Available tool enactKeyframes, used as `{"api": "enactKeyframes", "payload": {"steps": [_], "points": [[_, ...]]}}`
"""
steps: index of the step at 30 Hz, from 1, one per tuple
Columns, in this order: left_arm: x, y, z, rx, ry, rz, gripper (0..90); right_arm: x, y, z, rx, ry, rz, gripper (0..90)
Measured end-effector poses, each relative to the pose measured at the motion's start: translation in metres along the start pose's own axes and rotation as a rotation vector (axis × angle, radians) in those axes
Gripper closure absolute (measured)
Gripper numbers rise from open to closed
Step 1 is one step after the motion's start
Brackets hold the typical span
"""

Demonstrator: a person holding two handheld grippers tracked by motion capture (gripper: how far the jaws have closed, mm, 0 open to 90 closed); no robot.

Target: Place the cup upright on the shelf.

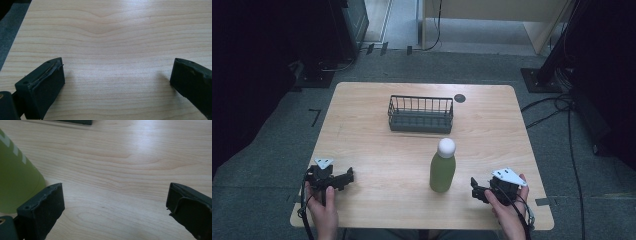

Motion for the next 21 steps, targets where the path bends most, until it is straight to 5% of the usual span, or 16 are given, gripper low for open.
{"api": "enactKeyframes", "payload": {"steps": [21], "points": [[0.0,0.0,0.0,0.0,0.0,0.0,0.0,0.0,-0.041,0.003,-0.138,-0.011,-0.113,3.3]]}}
Point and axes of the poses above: each handheld gripper's, and its own axes: x roughly forward along the jaws, z roughly out of its underside, y roughly to its right, the point moved 3 cm from there along x, roughly forward along the jaws, and after that the axes turned 12 degrees about -y, right-handed, at the moved point
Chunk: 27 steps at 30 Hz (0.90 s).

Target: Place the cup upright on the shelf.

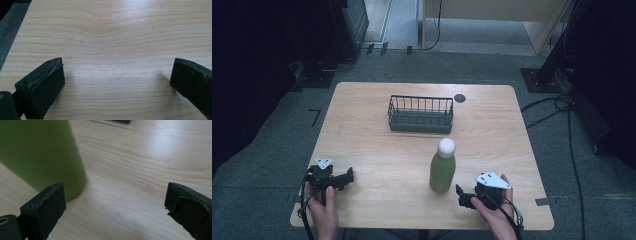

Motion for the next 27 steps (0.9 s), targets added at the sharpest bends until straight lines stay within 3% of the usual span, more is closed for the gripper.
{"api": "enactKeyframes", "payload": {"steps": [9,27], "points": [[0.0,0.0,0.0,0.0,0.0,0.0,0.0,-0.002,-0.022,-0.004,-0.078,0.017,-0.081,3.8],[0.0,0.0,0.0,0.0,0.0,0.0,0.0,-0.003,-0.052,-0.032,-0.071,0.111,-0.175,5.9]]}}
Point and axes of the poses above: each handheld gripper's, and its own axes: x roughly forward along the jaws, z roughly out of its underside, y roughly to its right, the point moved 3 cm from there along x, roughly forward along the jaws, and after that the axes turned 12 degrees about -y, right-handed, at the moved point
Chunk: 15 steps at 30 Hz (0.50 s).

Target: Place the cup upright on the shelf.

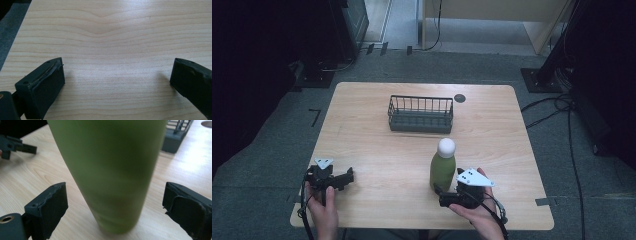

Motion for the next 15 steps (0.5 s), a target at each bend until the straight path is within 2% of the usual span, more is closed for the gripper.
{"api": "enactKeyframes", "payload": {"steps": [6,9,15], "points": [[0.0,0.0,0.0,0.0,0.0,0.0,0.0,0.0,-0.003,-0.011,-0.003,0.029,0.008,6.6],[0.0,0.0,0.0,0.0,0.0,0.0,0.0,-0.003,-0.003,-0.018,0.014,0.059,0.024,10.9],[0.0,0.0,0.0,0.0,0.0,0.0,0.0,-0.004,-0.004,-0.024,0.005,0.074,0.018,12.6]]}}
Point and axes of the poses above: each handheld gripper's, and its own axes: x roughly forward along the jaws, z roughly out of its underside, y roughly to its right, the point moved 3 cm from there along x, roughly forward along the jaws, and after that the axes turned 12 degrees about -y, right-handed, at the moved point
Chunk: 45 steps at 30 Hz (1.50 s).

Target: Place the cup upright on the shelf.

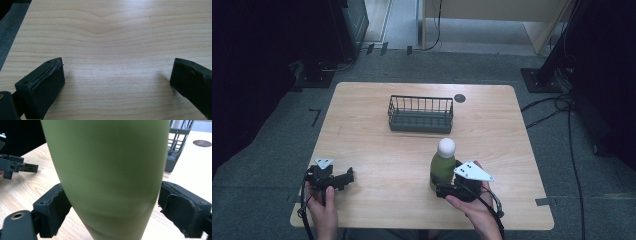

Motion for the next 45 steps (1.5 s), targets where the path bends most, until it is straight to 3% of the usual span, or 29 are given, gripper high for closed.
{"api": "enactKeyframes", "payload": {"steps": [19,31,45], "points": [[0.0,0.0,0.0,-0.002,0.001,0.001,0.0,0.003,-0.005,-0.015,-0.003,0.03,0.024,19.2],[0.0,0.0,0.0,-0.002,0.001,0.001,0.0,0.004,-0.003,-0.023,0.011,0.014,0.056,20.7],[0.0,0.0,0.0,-0.004,0.004,0.001,0.0,0.008,0.004,-0.06,0.0,0.031,0.068,20.8]]}}
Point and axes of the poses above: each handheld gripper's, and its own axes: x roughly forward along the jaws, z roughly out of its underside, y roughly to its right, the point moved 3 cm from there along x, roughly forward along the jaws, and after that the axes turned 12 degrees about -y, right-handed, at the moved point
